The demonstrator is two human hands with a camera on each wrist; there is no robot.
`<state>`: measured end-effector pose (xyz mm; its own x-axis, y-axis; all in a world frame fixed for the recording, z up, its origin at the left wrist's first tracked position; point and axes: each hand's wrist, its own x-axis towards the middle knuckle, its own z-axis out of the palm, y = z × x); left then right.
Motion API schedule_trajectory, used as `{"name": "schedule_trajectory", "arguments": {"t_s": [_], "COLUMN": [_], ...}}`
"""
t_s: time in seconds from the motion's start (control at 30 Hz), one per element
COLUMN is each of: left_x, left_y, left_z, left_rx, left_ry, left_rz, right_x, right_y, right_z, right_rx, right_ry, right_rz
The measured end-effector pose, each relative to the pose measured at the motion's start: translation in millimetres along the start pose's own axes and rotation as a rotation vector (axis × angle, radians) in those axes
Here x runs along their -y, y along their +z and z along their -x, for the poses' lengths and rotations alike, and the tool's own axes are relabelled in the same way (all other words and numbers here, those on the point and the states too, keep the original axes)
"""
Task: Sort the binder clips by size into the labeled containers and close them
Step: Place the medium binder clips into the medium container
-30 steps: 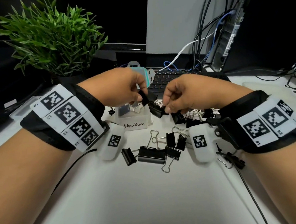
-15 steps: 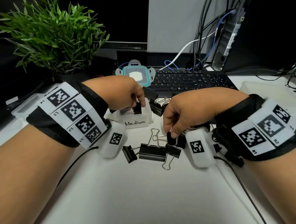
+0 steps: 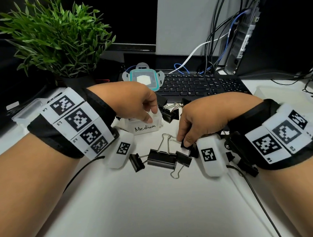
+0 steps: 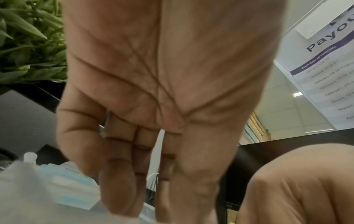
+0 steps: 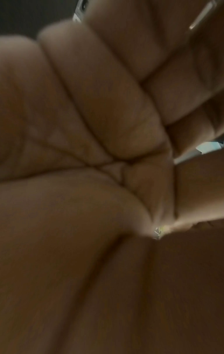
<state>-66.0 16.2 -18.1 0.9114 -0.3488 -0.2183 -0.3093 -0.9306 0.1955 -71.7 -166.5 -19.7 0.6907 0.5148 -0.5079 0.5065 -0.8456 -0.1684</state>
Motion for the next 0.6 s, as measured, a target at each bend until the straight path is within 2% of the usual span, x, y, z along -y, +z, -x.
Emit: {"name": "schedule_trajectory", "arguments": {"t_s": [0.33,0.6], "left_x": [-0.3,-0.6], "left_y": [0.1,0.5], "left_z": [1.0,0.8], "left_rx": [0.008,0.018], "left_ry": [-0.008,-0.015], "left_rz": [-0.013,-0.010], "right_x": [-4.1,-5.6], "right_y": [0.0,0.0], "right_z": [-1.4,-2.3], "right_rx": [-0.078,-0.045], "right_ry": [0.051,0.026], "right_rz": [0.003,-0.021]}}
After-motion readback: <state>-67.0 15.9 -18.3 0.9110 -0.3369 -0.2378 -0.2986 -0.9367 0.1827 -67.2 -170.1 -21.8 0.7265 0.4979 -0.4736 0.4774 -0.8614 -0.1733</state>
